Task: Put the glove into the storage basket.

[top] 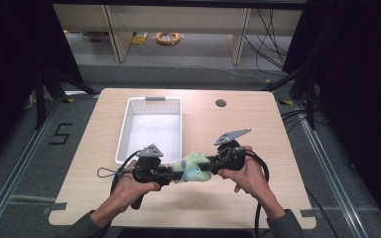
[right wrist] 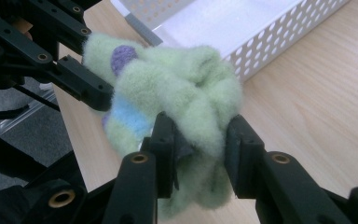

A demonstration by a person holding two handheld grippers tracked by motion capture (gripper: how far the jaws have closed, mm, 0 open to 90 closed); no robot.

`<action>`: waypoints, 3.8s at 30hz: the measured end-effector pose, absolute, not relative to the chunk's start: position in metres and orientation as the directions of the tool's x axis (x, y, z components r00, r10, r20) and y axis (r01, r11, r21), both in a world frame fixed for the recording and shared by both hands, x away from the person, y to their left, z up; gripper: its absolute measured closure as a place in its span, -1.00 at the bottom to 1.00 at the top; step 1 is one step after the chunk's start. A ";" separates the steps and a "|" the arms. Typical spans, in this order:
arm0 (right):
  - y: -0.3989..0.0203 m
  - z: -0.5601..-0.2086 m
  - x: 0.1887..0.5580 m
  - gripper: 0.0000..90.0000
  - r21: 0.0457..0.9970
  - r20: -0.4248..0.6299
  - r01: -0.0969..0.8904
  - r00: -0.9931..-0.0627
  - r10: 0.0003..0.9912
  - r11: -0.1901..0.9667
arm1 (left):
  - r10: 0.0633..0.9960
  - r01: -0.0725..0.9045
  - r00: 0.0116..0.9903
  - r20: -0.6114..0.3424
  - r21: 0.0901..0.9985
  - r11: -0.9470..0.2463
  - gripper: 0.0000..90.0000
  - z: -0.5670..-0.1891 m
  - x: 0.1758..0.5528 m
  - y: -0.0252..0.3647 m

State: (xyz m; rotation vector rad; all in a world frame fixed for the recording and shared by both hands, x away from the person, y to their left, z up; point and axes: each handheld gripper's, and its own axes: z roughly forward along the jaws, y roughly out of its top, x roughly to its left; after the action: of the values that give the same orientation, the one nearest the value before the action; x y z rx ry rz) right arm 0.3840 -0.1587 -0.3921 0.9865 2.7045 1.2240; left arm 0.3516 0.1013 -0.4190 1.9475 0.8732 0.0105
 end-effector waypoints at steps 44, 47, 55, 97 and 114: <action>-0.042 -0.397 0.491 0.52 0.627 0.317 0.596 -0.784 0.534 0.502 | 0.725 0.678 0.605 -0.329 0.691 -0.253 0.61 -0.409 0.437 0.201; -0.041 -0.400 0.494 0.52 0.621 0.316 0.602 -0.778 0.542 0.502 | 0.727 0.688 0.603 -0.329 0.676 -0.265 0.61 -0.413 0.442 0.201; -0.035 -0.411 0.505 0.52 0.577 0.333 0.647 -0.744 0.580 0.499 | 0.738 0.718 0.584 -0.339 0.640 -0.274 0.60 -0.421 0.455 0.201; -0.017 -0.446 0.523 0.51 0.422 0.275 0.718 -0.683 0.677 0.553 | 0.821 0.751 0.542 -0.180 0.542 -0.377 0.21 -0.441 0.478 0.191; -0.009 -0.447 0.527 0.33 0.391 0.225 0.722 -0.677 0.701 0.571 | 0.802 0.697 0.573 -0.166 0.613 -0.371 -0.03 -0.424 0.451 0.193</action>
State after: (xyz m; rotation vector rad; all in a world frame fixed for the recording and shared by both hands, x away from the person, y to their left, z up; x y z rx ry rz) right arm 0.5267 -0.0094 -0.4469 1.2792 2.8236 0.7355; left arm 0.4508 0.1926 -0.4238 2.1576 1.1914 0.2099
